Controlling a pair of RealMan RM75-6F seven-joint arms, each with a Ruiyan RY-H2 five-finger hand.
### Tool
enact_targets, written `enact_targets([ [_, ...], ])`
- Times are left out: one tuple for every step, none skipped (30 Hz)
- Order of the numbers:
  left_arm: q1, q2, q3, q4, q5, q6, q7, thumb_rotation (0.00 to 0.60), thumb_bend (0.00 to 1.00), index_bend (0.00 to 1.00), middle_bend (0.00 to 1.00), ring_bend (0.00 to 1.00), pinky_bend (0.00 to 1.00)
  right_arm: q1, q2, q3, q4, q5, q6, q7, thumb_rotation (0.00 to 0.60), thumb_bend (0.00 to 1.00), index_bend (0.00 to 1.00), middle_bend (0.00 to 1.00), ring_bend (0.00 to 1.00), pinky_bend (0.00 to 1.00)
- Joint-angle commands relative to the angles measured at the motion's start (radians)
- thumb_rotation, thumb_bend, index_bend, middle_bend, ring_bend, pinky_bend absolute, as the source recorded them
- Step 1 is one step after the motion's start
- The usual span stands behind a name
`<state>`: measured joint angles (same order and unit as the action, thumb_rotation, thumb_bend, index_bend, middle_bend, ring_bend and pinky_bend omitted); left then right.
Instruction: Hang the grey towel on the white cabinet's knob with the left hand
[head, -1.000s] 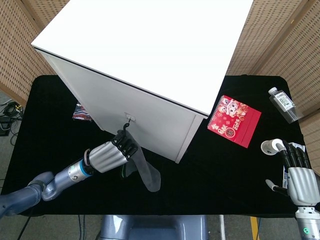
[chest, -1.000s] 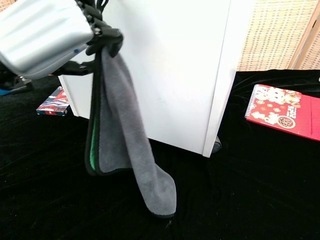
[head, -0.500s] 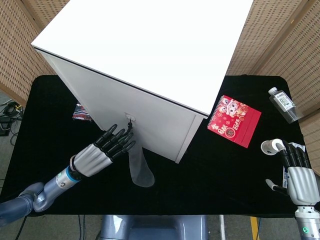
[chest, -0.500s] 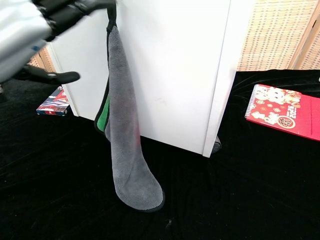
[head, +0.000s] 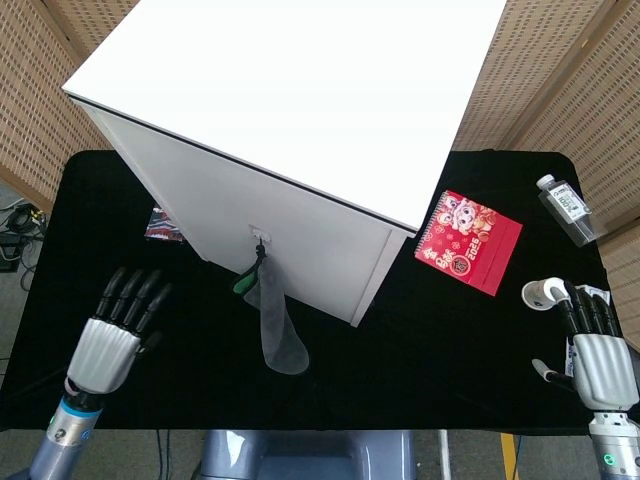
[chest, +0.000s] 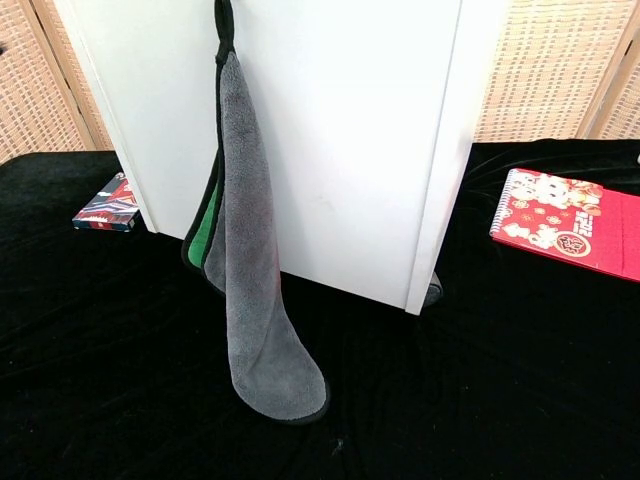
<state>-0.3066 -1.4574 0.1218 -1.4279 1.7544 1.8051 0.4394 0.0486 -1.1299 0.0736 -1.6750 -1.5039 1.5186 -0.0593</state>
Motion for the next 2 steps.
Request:
enact_targets([
  [0.077,0.091,0.042,-0.138,-0.142,-0.073,-0.055,0.6,0.02,0.01,0.0,0.0,0.0,0.002,-0.002,0.0,-0.002,0.01,-0.009,-0.013,0.6,0.08,0.0,0.0,0.0,0.0],
  [0.09,0.113,0.043,-0.172,-0.176,-0.091,-0.09,0.6,0.01,0.0,0.0,0.0,0.0,0.003,-0.002,0.001,-0.002,0.013,-0.011,-0.017,0.6,0.08,0.0,0.0,0.0,0.0],
])
